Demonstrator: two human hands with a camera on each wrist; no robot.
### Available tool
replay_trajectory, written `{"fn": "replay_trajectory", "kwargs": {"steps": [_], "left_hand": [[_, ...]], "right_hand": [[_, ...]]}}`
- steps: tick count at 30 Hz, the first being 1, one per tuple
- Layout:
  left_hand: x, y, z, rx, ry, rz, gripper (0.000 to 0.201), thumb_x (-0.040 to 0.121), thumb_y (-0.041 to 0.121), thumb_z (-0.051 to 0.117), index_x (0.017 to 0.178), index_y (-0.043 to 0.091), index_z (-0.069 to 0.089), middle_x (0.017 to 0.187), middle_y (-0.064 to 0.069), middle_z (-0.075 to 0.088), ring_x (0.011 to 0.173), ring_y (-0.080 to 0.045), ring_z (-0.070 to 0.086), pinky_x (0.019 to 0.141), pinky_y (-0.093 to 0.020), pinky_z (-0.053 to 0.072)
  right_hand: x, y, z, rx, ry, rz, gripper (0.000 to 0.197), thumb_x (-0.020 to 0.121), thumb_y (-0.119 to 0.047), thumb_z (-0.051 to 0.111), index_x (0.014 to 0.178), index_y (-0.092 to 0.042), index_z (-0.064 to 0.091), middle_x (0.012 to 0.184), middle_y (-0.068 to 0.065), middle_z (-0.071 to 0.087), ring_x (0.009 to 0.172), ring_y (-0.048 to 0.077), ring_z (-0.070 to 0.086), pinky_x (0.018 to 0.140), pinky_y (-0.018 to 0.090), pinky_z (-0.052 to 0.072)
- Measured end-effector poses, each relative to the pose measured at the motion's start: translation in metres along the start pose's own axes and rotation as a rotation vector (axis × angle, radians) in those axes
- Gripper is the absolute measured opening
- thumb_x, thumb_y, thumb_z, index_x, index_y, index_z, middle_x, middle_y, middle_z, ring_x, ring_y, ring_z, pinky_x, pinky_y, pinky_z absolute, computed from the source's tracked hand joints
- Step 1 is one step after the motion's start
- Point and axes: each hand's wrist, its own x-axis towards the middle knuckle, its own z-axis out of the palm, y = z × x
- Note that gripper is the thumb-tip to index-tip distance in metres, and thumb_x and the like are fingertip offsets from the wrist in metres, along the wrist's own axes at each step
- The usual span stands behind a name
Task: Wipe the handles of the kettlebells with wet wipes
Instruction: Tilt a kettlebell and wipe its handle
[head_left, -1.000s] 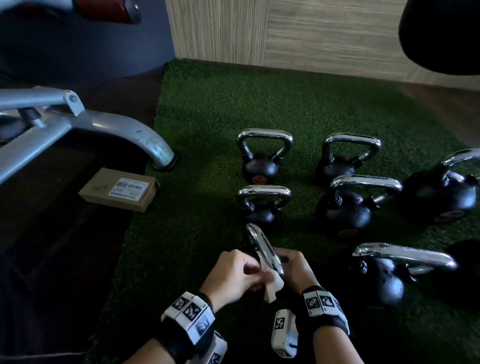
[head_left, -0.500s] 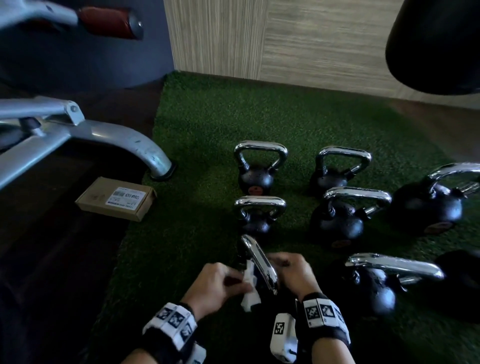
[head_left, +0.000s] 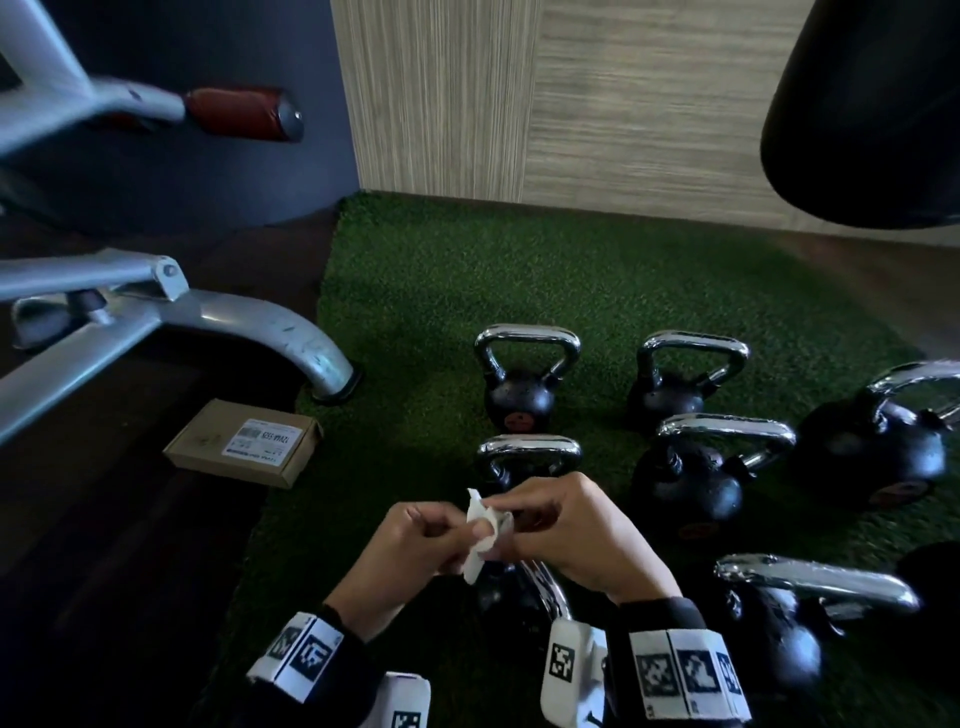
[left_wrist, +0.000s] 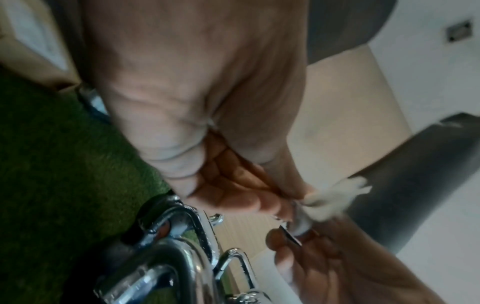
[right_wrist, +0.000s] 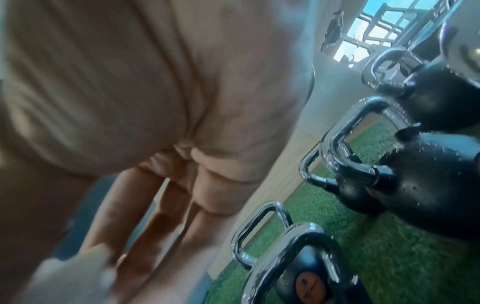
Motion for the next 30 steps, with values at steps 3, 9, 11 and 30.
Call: {"fn": "replay_trajectory", "kwargs": {"steps": [3, 9, 11, 30], "left_hand": [[0.001, -0.004, 0.009, -0.158, 0.097, -0.104, 0.021, 0.067, 0.034, 0.083, 0.061, 0.017, 0.073, 0.067, -0.012, 0.057, 0.062, -0.021, 0.047, 0.059, -0.026, 0.042], [-0.001, -0.021, 0.004, -0.115, 0.063, -0.130, 0.016, 0.092, 0.020, 0.076, 0.105, 0.013, 0.078, 0.087, -0.004, 0.075, 0.078, -0.011, 0.067, 0.071, -0.023, 0.052], [0.001, -0.043, -0.004, 0.352, 0.088, -0.080, 0.044, 0.068, 0.033, 0.090, 0.109, 0.027, 0.076, 0.097, 0.003, 0.078, 0.088, -0.011, 0.071, 0.076, -0.023, 0.059], [0.024, -0.139, 0.050, 0.897, -0.039, 0.108, 0.150, 0.063, 0.064, 0.080, 0.158, 0.009, -0.022, 0.170, -0.009, 0.003, 0.157, -0.021, 0.011, 0.129, -0.031, 0.015]], "right_hand": [[0.000, 0.002, 0.005, -0.020, 0.077, -0.027, 0.032, 0.069, -0.026, 0.095, 0.099, -0.030, 0.084, 0.094, -0.011, 0.079, 0.084, 0.006, 0.074, 0.075, 0.020, 0.055], [-0.001, 0.021, -0.005, 0.008, 0.223, -0.010, 0.026, 0.075, -0.018, 0.088, 0.094, -0.035, 0.083, 0.078, -0.005, 0.079, 0.068, 0.011, 0.072, 0.075, 0.038, 0.059], [-0.003, 0.041, -0.016, 0.086, 0.310, 0.058, 0.022, 0.077, -0.013, 0.087, 0.093, -0.028, 0.083, 0.073, 0.004, 0.077, 0.063, 0.013, 0.069, 0.074, 0.045, 0.059], [-0.009, 0.139, 0.006, 0.147, 0.404, 0.411, 0.034, 0.075, 0.004, 0.085, 0.077, -0.030, 0.083, 0.083, 0.002, 0.081, 0.086, 0.021, 0.078, 0.084, 0.043, 0.064]]}}
